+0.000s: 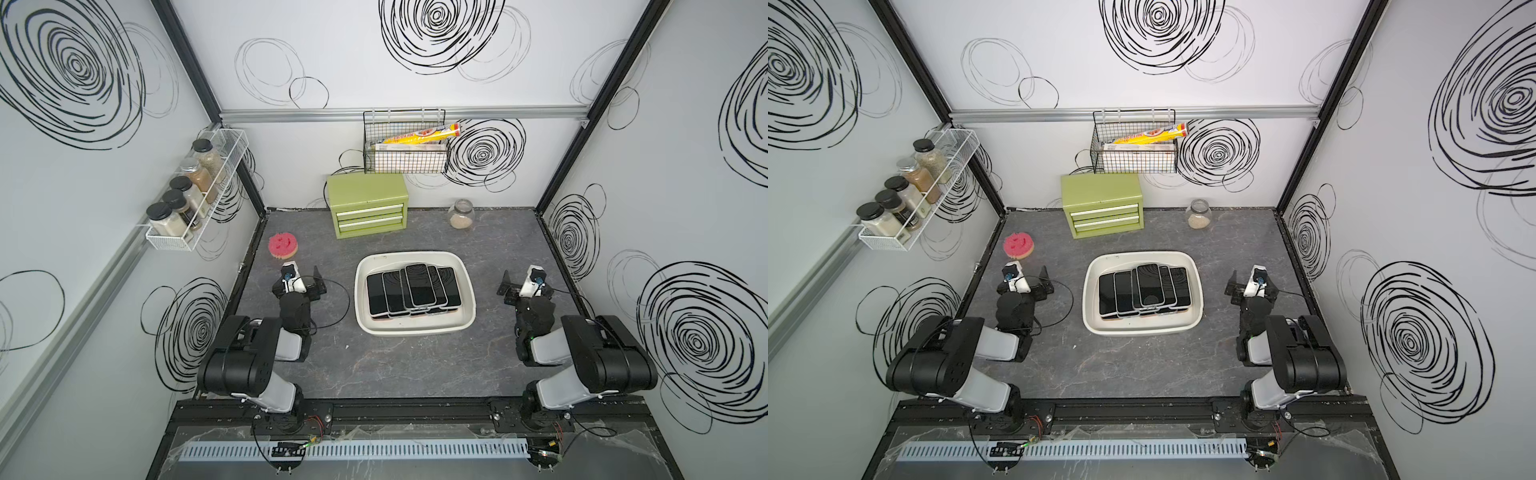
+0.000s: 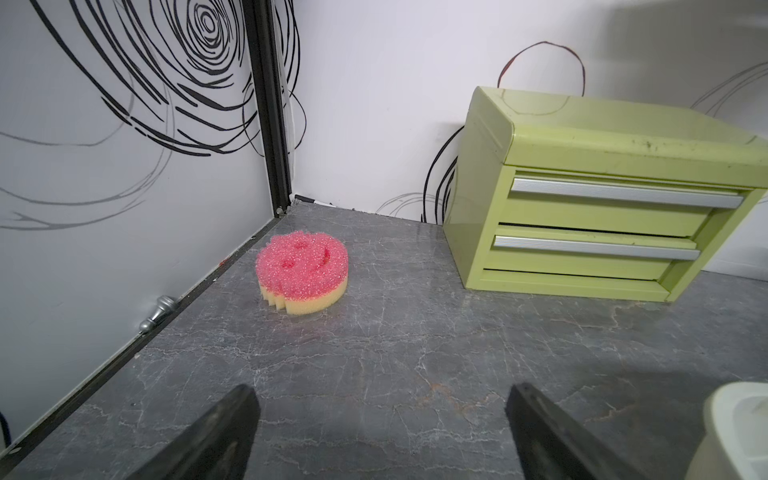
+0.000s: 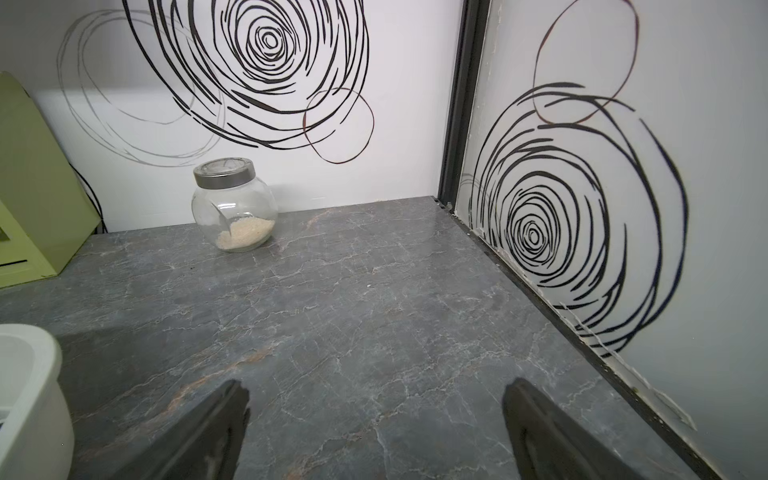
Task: Take the phone out of the storage box
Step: Pick up the phone from the storage box.
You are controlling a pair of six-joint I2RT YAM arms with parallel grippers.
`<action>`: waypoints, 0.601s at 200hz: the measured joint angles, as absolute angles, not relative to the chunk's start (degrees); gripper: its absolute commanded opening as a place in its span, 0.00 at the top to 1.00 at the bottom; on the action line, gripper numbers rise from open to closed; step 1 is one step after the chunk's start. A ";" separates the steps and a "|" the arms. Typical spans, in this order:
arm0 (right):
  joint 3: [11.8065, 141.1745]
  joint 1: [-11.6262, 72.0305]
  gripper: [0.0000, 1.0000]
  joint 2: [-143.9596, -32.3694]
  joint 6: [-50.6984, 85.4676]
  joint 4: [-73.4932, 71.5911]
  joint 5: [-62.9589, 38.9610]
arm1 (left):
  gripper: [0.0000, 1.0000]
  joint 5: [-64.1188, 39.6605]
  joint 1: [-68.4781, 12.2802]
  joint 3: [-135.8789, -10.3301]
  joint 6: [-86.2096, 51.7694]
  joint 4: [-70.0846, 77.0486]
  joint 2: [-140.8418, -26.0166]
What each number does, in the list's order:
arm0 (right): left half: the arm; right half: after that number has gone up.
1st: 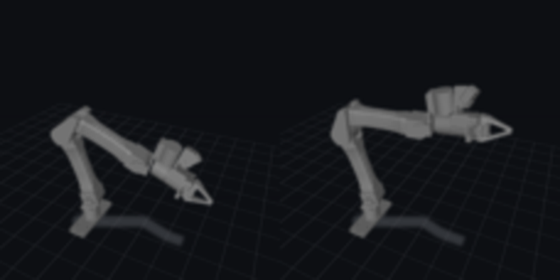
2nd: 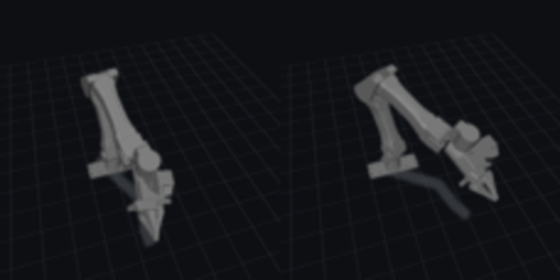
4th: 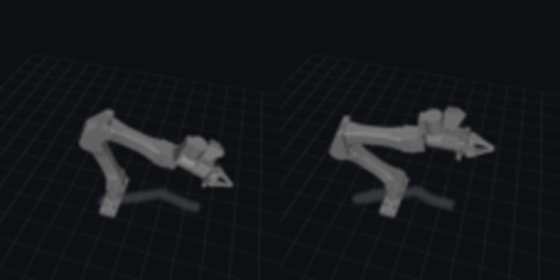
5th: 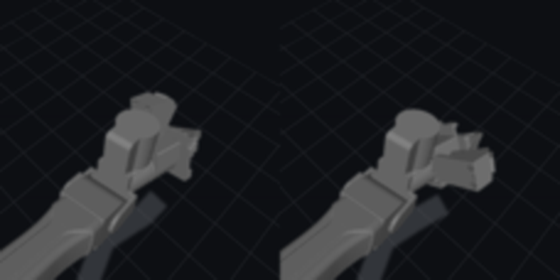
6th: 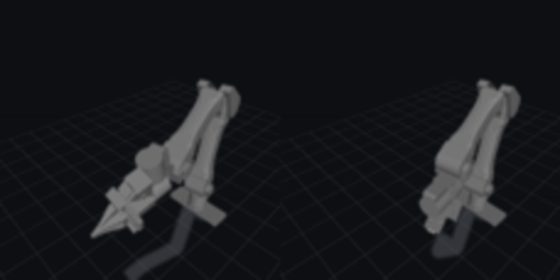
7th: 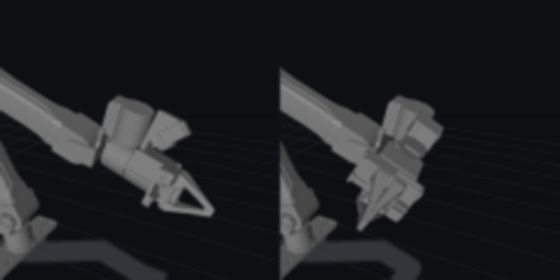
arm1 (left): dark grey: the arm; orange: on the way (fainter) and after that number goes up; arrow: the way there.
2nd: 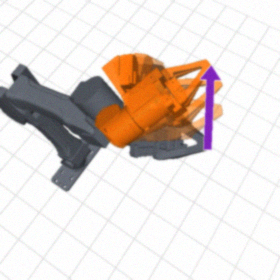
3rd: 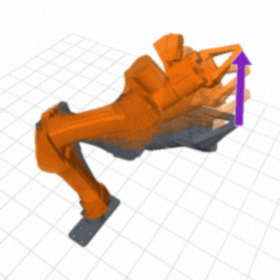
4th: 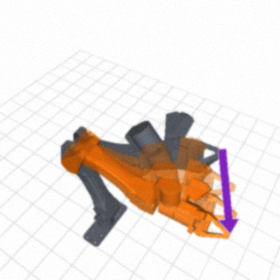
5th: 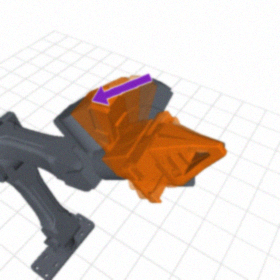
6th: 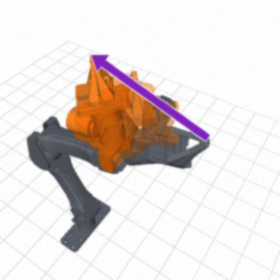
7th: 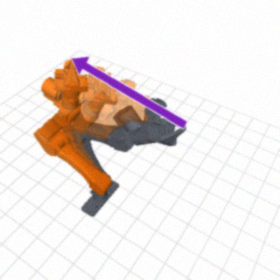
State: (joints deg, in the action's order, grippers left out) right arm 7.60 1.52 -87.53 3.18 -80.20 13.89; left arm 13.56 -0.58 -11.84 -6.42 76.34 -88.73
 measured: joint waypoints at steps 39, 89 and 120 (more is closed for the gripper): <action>7.60 1.52 0.00 -87.53 3.18 -80.20 13.89 | 0.01 13.56 -0.58 -11.84 -6.42 76.34 -88.73; 7.60 1.52 0.00 -87.53 3.18 -80.20 13.91 | 0.01 13.56 -0.58 -11.84 -6.42 76.31 -88.73; 10.26 1.52 0.00 -79.61 4.60 -67.70 16.27 | 0.01 14.52 -1.26 -13.08 -6.09 70.22 -85.71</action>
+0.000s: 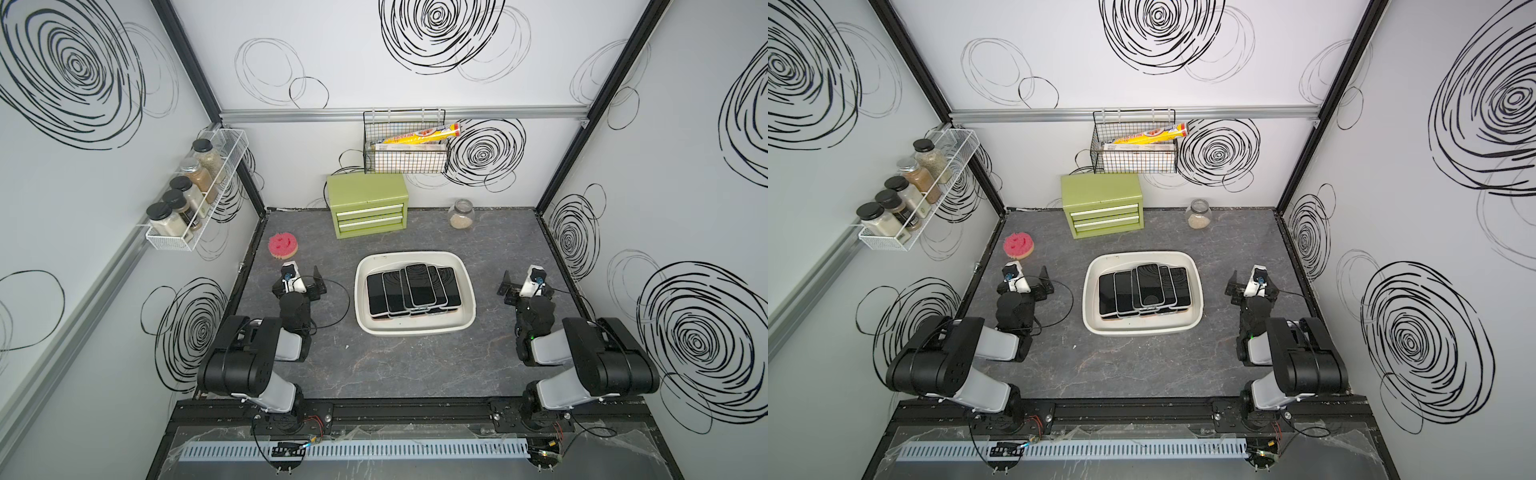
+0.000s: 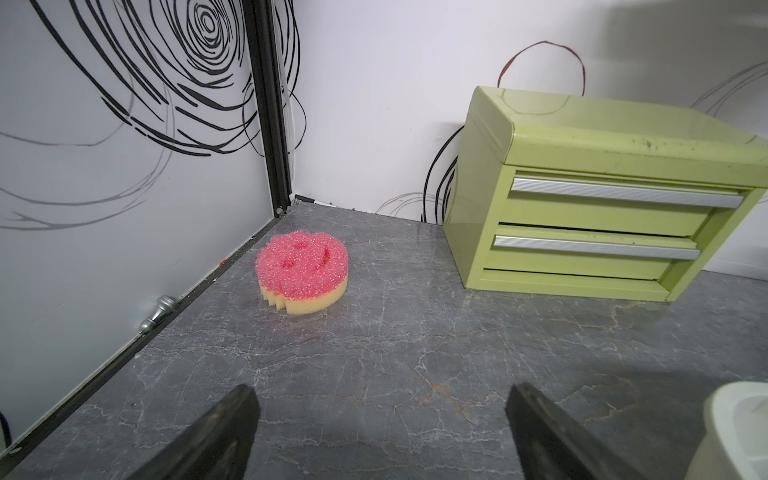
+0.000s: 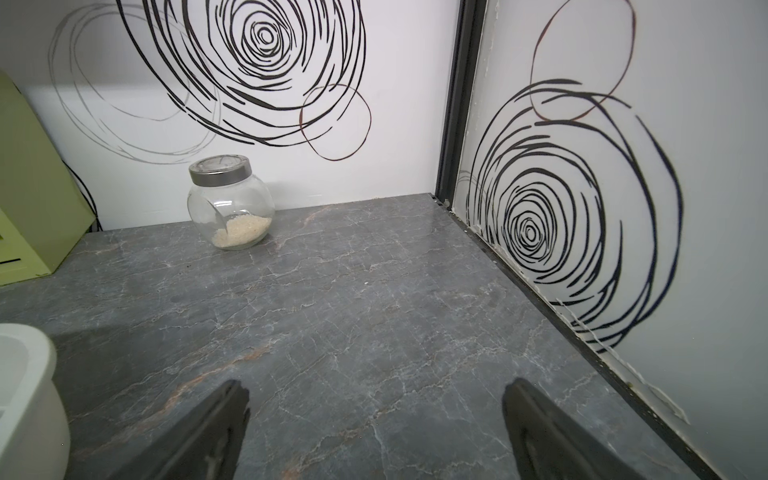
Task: Take the phone out of the storage box
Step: Pick up the phone from the storage box.
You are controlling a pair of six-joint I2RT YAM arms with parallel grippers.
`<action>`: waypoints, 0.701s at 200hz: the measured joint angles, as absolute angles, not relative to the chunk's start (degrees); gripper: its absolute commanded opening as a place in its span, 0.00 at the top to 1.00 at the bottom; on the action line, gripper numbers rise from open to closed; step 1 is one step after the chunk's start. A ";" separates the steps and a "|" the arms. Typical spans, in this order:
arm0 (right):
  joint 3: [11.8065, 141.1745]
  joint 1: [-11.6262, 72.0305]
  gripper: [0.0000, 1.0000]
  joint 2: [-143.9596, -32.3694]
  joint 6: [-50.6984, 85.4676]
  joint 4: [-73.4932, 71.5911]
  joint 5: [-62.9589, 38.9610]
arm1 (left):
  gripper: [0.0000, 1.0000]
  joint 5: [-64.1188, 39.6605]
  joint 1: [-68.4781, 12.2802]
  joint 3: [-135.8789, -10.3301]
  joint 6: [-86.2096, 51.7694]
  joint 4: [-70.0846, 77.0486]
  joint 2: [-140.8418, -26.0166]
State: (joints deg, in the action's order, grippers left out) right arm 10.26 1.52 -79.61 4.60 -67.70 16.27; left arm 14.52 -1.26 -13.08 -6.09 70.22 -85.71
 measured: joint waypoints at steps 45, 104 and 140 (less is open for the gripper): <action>37.10 1.78 0.00 -60.71 10.11 -28.34 11.35 | 0.01 16.93 -3.25 -31.18 -11.27 39.55 -66.08; 77.76 16.10 0.00 -71.77 16.84 19.81 1.39 | 0.01 15.46 -17.04 -56.80 -29.08 -2.72 -62.33; 90.61 31.99 0.00 -85.89 22.68 42.26 1.43 | 0.01 10.04 -22.55 -59.75 -37.36 -21.82 -66.22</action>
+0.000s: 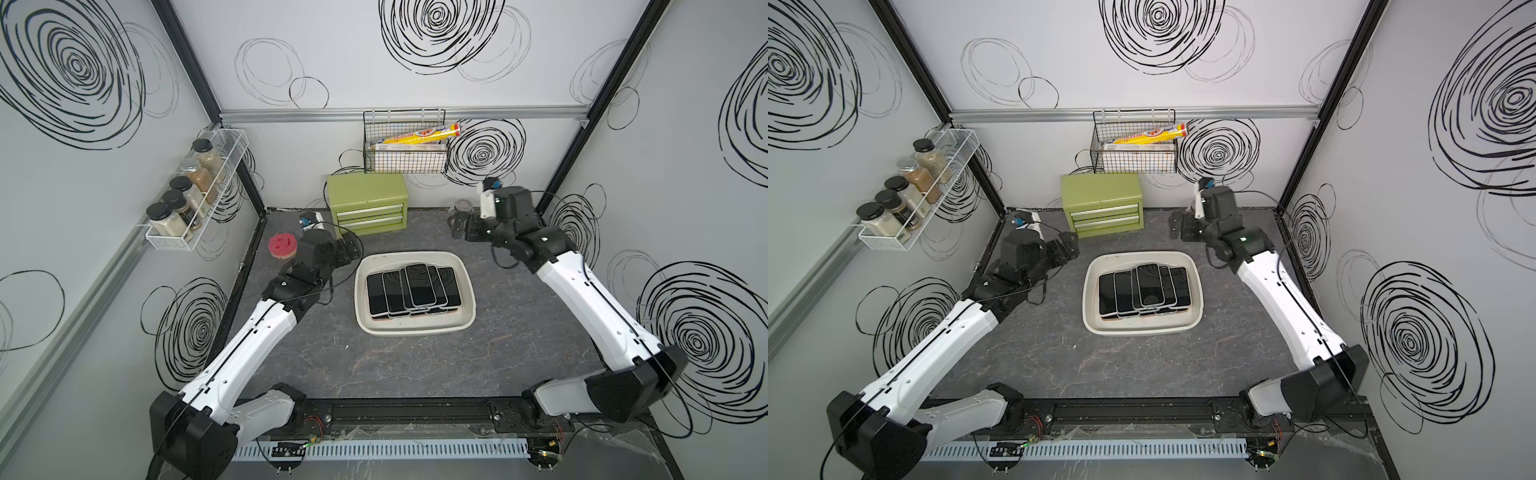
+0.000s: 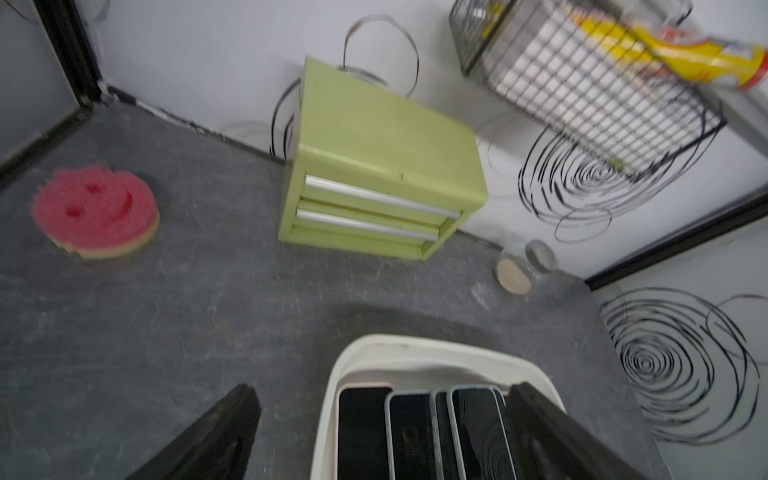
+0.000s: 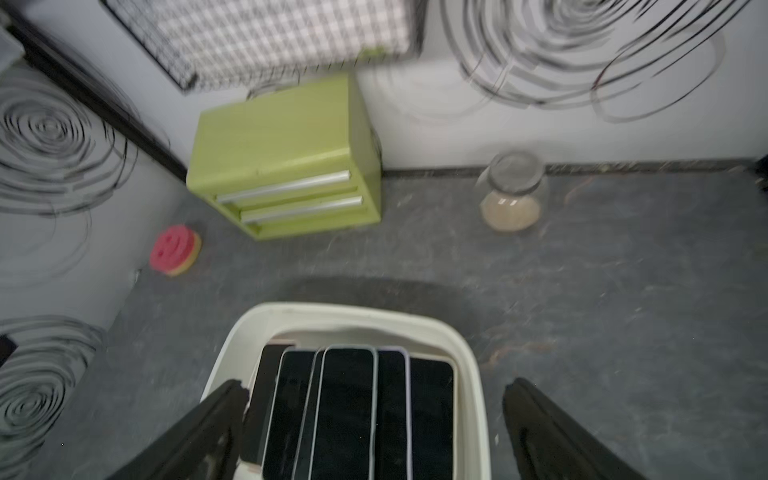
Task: Take the phone out of the storage box
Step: Pick up the phone from the storage box.
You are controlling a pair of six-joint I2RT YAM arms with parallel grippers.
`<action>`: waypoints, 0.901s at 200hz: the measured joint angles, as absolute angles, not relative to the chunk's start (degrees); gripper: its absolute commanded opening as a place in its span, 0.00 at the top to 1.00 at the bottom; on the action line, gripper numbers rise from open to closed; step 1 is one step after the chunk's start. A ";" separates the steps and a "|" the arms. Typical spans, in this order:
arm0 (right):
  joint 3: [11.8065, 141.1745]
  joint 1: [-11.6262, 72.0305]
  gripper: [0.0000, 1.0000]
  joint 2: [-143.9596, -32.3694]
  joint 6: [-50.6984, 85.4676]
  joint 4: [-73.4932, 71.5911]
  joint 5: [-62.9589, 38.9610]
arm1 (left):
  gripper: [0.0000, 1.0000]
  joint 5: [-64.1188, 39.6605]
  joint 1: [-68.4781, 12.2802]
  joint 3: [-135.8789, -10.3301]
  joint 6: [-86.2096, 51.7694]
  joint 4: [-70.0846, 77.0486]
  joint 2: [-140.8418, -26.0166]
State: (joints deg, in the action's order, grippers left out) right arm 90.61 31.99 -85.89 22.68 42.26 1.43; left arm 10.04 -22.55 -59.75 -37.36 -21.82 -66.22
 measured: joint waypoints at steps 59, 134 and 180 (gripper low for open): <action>91.85 42.17 0.00 -98.50 28.51 54.63 1.56 | 0.01 3.77 -22.83 -59.68 -40.51 -32.67 -66.28; 92.36 42.19 0.00 -108.55 25.67 54.87 3.01 | 0.01 1.96 -22.83 -58.83 -40.42 -33.39 -66.28; 96.97 42.19 0.00 -114.72 23.33 54.81 4.34 | 0.01 1.96 -22.83 -58.39 -40.40 -33.39 -66.28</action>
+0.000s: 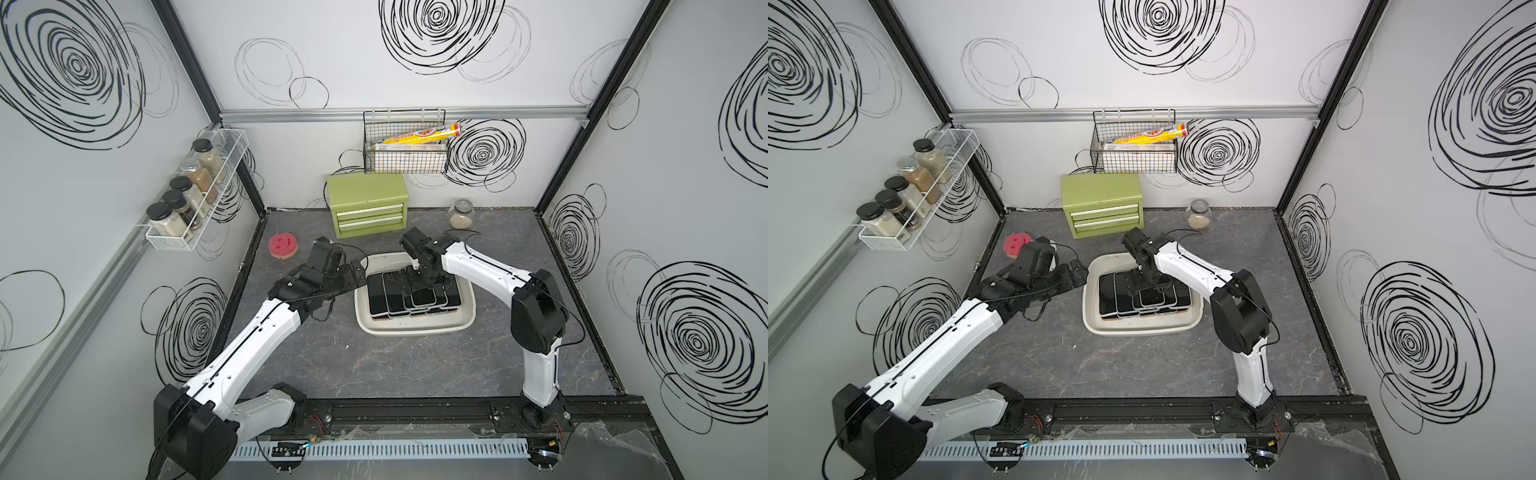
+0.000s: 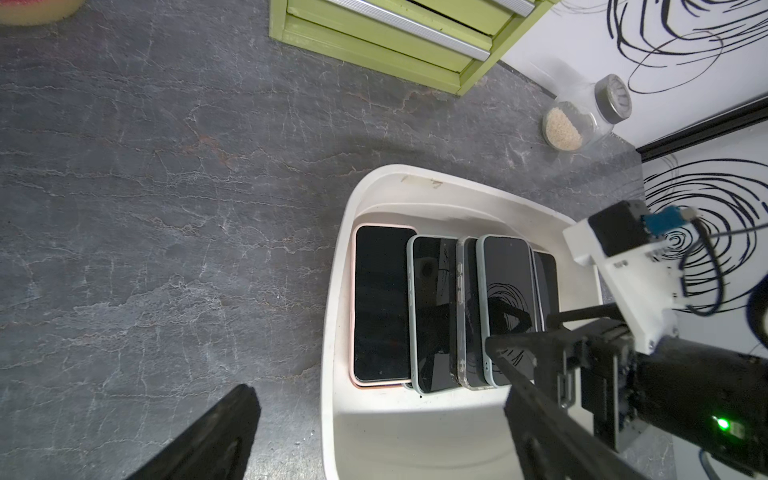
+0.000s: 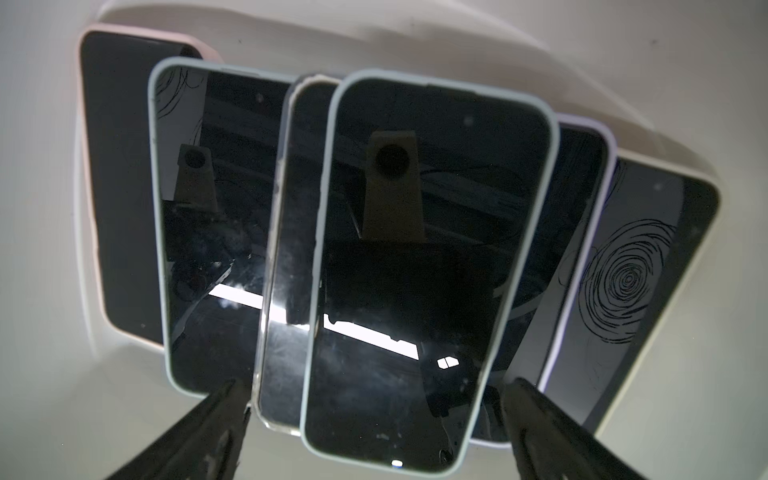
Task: Take the phone out of the storage box
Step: Pick up the phone from the storage box.
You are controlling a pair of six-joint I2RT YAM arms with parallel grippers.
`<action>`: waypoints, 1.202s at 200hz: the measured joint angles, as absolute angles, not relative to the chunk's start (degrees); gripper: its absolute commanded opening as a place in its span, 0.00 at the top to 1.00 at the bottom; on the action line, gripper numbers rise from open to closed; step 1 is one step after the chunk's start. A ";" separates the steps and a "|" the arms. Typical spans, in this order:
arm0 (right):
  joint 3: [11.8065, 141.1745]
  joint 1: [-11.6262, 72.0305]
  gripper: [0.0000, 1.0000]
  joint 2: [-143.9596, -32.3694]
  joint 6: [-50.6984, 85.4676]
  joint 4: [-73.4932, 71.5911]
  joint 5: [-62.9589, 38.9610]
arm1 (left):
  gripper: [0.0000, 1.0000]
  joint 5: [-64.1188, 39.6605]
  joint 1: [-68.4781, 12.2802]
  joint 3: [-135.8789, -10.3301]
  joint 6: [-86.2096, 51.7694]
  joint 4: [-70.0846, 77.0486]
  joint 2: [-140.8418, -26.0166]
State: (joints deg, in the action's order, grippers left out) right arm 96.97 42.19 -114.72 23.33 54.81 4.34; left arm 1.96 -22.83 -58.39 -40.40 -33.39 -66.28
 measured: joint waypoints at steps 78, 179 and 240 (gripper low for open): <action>101.47 41.30 0.00 -117.12 20.73 55.42 7.55 | 0.01 2.00 -22.83 -58.37 -40.45 -33.10 -66.63; 104.53 37.78 0.00 -121.54 18.13 55.13 4.45 | 0.01 3.09 -22.83 -57.74 -40.51 -32.42 -68.69; 104.75 37.78 0.00 -122.34 17.45 55.07 3.40 | 0.01 3.90 -22.83 -57.74 -40.56 -32.32 -69.06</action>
State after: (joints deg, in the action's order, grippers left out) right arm 104.75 37.78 -122.34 17.45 55.07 3.40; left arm 3.90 -22.83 -57.74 -40.56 -32.32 -69.06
